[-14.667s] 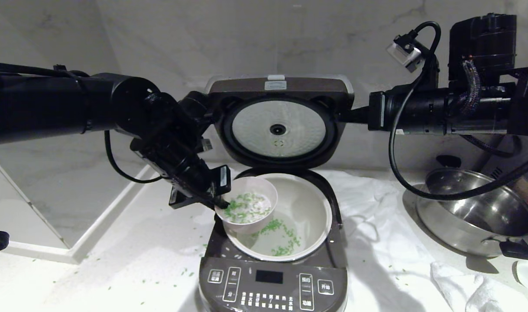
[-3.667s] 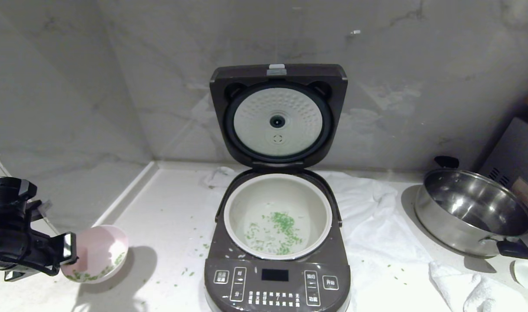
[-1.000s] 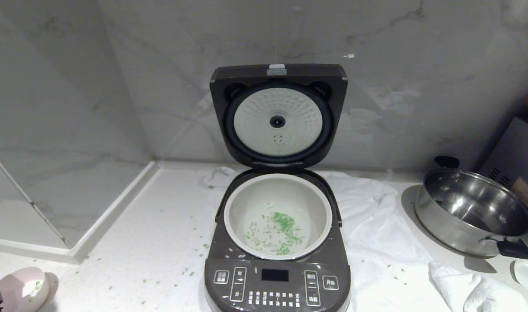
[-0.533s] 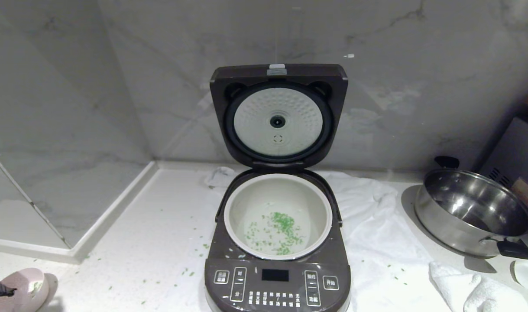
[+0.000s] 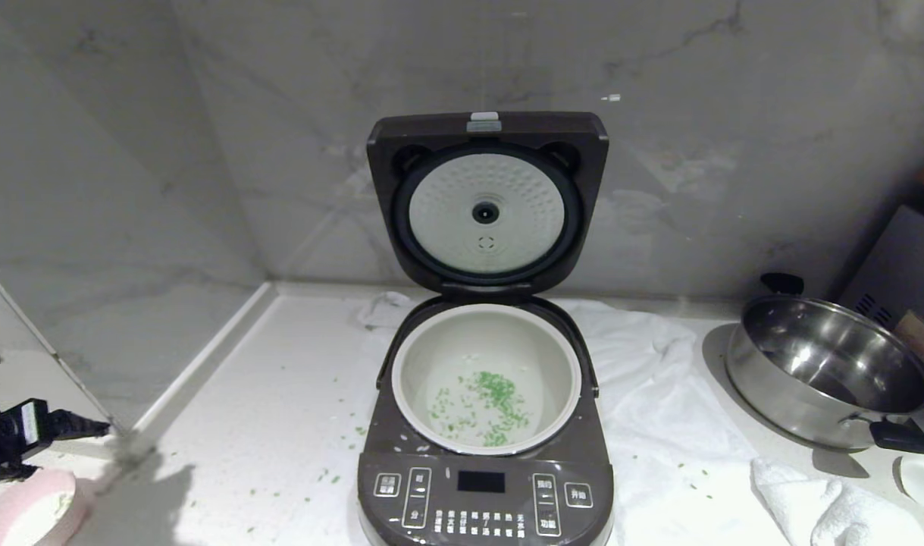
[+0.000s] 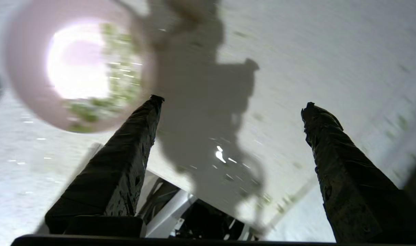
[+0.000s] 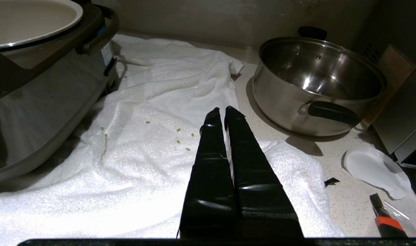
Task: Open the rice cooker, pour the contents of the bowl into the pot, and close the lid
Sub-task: Place the bowl on the table, then turn on the tap
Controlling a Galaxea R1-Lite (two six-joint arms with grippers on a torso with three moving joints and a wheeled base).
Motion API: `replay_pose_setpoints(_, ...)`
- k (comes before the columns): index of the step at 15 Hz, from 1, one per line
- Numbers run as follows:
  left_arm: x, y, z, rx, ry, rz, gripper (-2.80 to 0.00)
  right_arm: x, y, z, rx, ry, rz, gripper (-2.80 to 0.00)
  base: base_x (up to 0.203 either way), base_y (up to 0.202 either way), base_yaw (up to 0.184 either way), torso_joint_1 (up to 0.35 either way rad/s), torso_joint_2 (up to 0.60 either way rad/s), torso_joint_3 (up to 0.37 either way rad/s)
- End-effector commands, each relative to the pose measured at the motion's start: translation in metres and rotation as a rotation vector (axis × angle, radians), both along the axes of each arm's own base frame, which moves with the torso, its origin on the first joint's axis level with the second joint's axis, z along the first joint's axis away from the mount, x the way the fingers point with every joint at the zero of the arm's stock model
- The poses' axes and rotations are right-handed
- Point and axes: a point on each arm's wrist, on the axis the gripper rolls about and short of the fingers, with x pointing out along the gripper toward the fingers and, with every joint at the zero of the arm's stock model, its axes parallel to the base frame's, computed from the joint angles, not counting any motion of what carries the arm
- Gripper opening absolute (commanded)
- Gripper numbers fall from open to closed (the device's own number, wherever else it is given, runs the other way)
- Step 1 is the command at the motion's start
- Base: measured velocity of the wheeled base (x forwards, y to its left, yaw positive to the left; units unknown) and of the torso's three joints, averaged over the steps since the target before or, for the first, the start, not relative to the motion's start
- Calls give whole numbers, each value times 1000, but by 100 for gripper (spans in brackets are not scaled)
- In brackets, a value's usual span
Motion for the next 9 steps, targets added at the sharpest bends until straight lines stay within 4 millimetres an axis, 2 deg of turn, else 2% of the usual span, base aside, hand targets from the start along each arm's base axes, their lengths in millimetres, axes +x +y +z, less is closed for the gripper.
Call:
replay_pose_setpoints(1,-14,-56,39,31,-99,-181,0,0,0,0,-1,2,1,-280,0,0,0,0,0,0)
replay_pose_setpoints(3,-18,-85,48,13,-127,-285,0,0,0,0,-1,2,1,-280,0,0,0,0,0,0)
replay_pose_setpoints(5,-21,-104,54,5,-154,-362,0,0,0,0,-1,2,1,-280,0,0,0,0,0,0)
replay_pose_setpoints(6,-24,-110,58,9,-176,-391,-280,0,0,0,-1,2,1,-280,0,0,0,0,0,0)
replay_pose_setpoints(9,-41,-119,62,39,-272,-434,-280,0,0,0,-2,2,1,-280,0,0,0,0,0,0)
